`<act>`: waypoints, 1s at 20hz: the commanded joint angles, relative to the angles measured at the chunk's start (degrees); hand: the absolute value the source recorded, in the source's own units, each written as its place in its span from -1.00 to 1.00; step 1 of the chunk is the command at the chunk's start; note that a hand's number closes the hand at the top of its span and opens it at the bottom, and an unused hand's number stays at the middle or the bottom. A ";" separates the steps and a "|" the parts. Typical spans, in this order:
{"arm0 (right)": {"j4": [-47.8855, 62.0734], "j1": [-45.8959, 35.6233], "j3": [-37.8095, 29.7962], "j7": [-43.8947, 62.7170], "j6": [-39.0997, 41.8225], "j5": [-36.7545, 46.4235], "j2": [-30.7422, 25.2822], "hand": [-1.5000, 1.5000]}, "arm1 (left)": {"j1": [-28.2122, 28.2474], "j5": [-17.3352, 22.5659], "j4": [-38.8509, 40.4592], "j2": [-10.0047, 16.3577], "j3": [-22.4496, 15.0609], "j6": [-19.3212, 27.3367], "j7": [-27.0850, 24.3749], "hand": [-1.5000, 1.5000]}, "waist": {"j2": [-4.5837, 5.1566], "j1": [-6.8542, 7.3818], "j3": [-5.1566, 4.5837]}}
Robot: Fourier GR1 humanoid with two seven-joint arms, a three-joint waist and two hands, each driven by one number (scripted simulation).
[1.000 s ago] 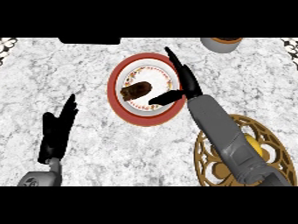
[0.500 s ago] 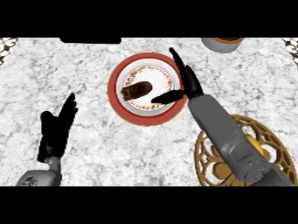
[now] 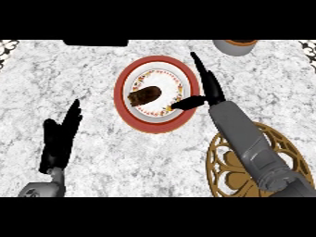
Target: Pick the sweet potato from the placemat and place it in the plate
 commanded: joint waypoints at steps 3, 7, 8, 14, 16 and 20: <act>-0.20 1.19 -1.06 -0.23 -0.34 1.17 -2.03 -1.00 | 1.27 -0.59 0.69 0.58 0.38 -0.61 -2.42 0.00 | -0.11 -0.31 -0.01; 0.72 4.24 -3.10 -3.82 -0.07 0.16 -3.84 -1.00 | -1.63 0.05 2.51 -0.20 1.23 -0.18 -1.62 0.00 | 0.05 -0.31 0.01; 0.38 1.73 -3.41 -2.36 2.14 0.19 -6.14 -1.00 | 0.71 0.64 -2.05 0.89 1.06 -1.20 1.40 0.00 | -0.01 0.02 0.03; 0.58 2.06 -5.10 -2.41 1.64 0.30 -7.97 -1.00 | -0.24 0.61 -0.37 1.31 1.77 -1.90 -0.28 0.00 | -0.01 -0.11 0.02; 1.09 2.91 -6.02 -2.53 -1.82 -0.15 -7.58 -1.00 | 1.74 0.13 3.45 -0.15 0.99 -1.74 -5.07 0.00 | 0.06 -0.09 0.00; 1.34 5.75 -5.93 -4.72 -0.53 0.91 -8.71 -1.00 | -0.51 -1.34 1.88 -1.59 0.36 0.79 -1.49 0.00 | -0.05 -0.29 0.02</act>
